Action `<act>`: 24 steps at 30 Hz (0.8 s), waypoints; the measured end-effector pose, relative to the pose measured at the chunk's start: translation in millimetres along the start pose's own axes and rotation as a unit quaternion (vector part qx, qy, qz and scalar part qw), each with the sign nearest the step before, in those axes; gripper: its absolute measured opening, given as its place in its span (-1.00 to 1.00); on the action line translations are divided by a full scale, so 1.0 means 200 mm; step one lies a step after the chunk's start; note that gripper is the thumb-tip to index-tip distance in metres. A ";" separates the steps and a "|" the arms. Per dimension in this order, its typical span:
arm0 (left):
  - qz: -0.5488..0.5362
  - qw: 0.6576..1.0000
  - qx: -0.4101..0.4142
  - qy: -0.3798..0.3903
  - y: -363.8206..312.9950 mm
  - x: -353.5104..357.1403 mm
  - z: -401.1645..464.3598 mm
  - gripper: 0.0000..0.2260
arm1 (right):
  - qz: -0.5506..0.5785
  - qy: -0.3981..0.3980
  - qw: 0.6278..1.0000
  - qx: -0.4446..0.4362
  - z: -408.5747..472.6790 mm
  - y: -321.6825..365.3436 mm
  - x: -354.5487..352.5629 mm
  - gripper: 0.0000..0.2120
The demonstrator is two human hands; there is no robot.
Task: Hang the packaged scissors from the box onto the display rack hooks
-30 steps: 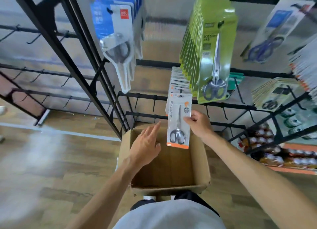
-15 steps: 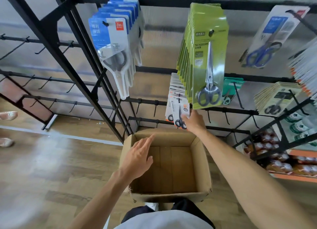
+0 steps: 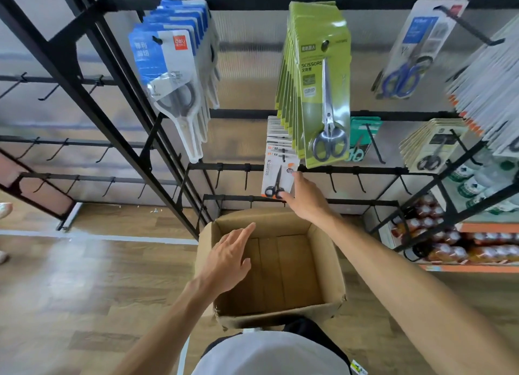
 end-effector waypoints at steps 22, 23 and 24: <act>-0.039 0.999 -0.015 0.009 0.10 0.01 -0.03 -0.27 | -0.118 0.019 0.992 -0.035 0.00 0.22 -0.03 -0.34; -0.035 0.999 -0.009 0.007 0.10 0.00 -0.02 -0.28 | -0.130 0.020 0.991 -0.040 -0.04 0.21 -0.04 -0.33; -0.028 1.000 -0.004 0.004 0.09 -0.02 -0.01 -0.29 | -0.135 0.029 0.990 -0.040 -0.09 0.21 -0.06 -0.33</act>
Point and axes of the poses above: each hand's wrist, its own z-axis towards the middle knuckle, its own x-axis out of the palm, y = z × x, the point moved 7 cm from there along z, towards the middle knuckle, and after that the axes turned 2 degrees about -z, right-handed, at the moved point
